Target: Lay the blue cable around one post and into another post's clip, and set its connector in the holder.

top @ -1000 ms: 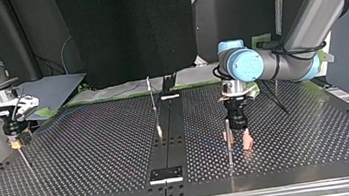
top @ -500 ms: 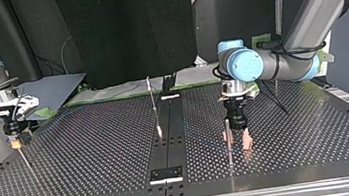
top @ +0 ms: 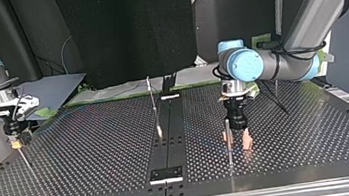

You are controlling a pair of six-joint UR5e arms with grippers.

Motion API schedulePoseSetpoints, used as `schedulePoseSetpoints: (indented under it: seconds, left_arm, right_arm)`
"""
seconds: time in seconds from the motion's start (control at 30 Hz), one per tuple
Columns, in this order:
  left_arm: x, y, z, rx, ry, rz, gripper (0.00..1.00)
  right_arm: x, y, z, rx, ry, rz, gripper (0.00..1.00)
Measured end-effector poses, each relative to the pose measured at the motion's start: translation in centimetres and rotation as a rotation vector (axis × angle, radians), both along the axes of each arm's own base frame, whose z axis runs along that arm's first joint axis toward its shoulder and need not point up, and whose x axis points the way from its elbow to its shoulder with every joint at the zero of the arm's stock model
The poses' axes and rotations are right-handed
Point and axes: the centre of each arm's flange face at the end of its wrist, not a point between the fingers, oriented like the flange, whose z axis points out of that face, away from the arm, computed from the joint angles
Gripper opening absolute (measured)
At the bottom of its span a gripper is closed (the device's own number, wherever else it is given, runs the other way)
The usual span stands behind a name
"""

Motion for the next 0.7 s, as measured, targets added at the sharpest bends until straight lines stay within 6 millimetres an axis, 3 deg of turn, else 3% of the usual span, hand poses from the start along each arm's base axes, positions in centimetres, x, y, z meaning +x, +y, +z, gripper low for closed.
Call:
schedulePoseSetpoints:
  seconds: [0.43,0.7]
  left_arm:
    - [-0.9,0.2,-0.2,0.013,0.053,0.057,1.00]
    - [-3.1,-0.4,2.6,0.077,0.064,0.081,1.00]
  right_arm:
    - [0.0,0.0,0.0,0.002,0.000,0.000,0.99]
    - [0.0,0.0,0.0,0.003,0.000,0.000,0.99]
